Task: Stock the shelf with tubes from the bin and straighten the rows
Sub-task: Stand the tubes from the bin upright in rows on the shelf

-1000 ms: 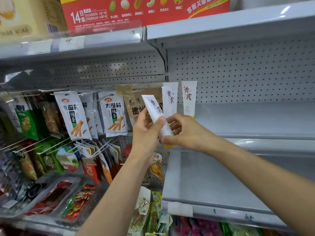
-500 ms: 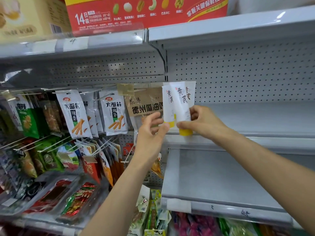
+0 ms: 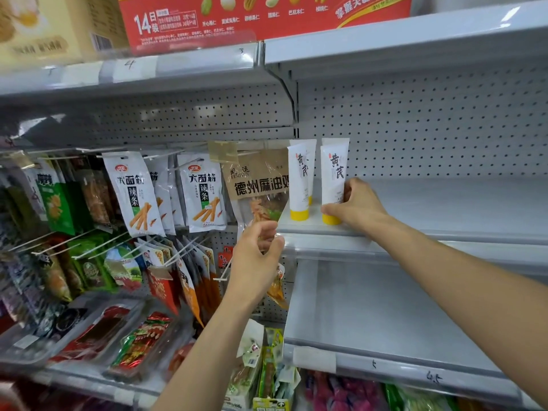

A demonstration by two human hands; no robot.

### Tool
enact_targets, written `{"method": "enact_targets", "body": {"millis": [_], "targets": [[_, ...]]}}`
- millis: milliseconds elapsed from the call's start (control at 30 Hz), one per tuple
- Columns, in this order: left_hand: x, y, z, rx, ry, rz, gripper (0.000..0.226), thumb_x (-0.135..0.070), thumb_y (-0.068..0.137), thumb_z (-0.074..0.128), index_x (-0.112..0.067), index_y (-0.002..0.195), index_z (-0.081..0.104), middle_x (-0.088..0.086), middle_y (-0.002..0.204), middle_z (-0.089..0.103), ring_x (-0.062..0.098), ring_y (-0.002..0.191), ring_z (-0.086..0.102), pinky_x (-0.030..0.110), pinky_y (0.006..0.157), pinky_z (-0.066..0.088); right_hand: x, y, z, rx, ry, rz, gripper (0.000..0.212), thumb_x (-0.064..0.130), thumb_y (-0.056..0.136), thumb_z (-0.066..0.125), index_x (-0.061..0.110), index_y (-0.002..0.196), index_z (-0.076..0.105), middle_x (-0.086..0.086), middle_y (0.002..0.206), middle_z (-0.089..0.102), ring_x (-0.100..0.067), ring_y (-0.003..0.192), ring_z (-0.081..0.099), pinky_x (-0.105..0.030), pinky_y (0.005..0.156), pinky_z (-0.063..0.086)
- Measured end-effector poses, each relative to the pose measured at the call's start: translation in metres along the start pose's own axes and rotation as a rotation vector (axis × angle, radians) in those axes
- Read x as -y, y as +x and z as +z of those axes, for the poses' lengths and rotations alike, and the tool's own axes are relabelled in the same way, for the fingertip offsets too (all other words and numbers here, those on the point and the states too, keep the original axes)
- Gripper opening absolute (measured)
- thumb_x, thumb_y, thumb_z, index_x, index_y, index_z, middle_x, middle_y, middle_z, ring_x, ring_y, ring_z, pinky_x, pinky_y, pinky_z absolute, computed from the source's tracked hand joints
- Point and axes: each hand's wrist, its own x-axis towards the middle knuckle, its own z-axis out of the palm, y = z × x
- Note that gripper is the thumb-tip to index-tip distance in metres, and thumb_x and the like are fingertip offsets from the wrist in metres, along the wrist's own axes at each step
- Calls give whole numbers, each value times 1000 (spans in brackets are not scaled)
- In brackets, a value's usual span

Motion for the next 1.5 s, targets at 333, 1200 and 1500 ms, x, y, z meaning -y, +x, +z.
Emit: {"method": "enact_targets", "body": {"millis": [333, 1200, 1500], "targets": [[0, 7, 4, 24, 149, 76, 32, -24, 94, 56, -25, 126, 57, -12, 118, 57, -9, 90, 55, 14, 77, 45, -2, 8, 7, 17, -73, 14, 50, 21, 74, 76, 9, 116, 51, -6, 114, 62, -24, 104, 59, -32, 81, 47], [305, -235, 13, 390, 83, -959, 20, -17, 84, 71, -10, 102, 64, 7, 78, 64, 22, 70, 59, 35, 69, 44, -245, -284, 216, 862, -192, 355, 17, 22, 84, 65, 28, 71, 55, -3, 84, 66, -26, 84, 63, -44, 77, 53], [436, -284, 88, 274, 200, -1120, 66, -6, 84, 67, 2, 142, 37, 18, 140, 50, 33, 129, 48, 40, 108, 37, -352, -335, 351, 981, -248, 587, 36, 26, 89, 59, 8, 120, 54, -11, 113, 58, -32, 115, 55, -30, 79, 38]]}}
